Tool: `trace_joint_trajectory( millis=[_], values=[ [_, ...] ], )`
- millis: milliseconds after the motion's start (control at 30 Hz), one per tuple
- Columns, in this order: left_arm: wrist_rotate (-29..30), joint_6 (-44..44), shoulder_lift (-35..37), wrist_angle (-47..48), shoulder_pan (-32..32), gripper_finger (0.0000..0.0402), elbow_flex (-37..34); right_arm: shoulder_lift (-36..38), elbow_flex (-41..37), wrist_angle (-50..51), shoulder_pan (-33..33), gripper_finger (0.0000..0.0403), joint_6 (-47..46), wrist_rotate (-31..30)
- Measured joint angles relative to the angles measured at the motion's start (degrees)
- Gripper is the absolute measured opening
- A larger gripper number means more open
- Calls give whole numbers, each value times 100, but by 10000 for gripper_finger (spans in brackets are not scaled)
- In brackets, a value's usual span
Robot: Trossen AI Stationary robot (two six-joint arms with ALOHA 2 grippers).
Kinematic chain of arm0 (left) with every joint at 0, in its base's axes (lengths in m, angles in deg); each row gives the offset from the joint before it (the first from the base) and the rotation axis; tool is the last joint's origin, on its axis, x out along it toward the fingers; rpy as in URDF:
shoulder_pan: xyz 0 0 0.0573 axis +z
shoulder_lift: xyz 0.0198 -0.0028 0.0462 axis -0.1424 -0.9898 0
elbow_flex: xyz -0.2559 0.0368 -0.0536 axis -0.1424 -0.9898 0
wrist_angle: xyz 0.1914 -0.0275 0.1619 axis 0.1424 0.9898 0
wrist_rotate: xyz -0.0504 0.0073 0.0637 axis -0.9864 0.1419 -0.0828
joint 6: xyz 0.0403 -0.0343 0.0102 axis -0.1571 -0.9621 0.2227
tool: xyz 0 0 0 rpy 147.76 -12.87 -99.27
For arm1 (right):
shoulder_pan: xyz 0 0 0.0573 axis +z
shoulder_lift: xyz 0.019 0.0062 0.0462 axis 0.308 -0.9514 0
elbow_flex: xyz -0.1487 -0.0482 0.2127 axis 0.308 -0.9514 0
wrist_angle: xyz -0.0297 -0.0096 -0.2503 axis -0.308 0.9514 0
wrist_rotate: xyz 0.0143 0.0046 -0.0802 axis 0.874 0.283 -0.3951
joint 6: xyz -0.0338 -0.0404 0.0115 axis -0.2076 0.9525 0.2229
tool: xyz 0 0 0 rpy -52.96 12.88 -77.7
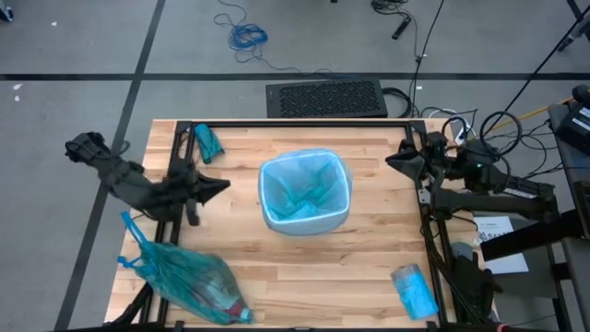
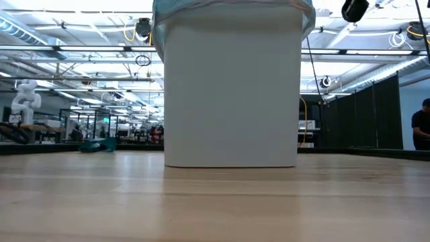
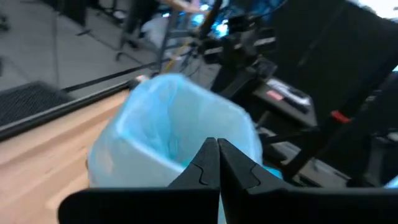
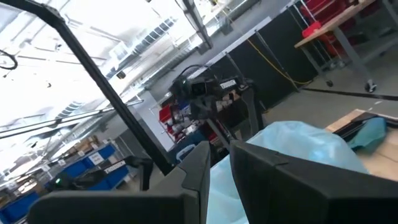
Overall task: Place trash/remove bag and relplace
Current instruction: Return to Home Position
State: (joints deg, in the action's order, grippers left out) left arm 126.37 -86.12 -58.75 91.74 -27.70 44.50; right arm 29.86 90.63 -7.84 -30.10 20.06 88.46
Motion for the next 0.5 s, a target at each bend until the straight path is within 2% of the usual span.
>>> trace_joint_trajectory(
  millis=[267, 500],
  values=[
    [-1846, 809, 622, -299, 918, 0, -165, -124, -2, -502, -227, 57, -178, 577],
    [-3436, 902, 1301, -1043, 1830, 0, -1095, -103, -2, -823, -324, 57, 3, 545]
  ],
)
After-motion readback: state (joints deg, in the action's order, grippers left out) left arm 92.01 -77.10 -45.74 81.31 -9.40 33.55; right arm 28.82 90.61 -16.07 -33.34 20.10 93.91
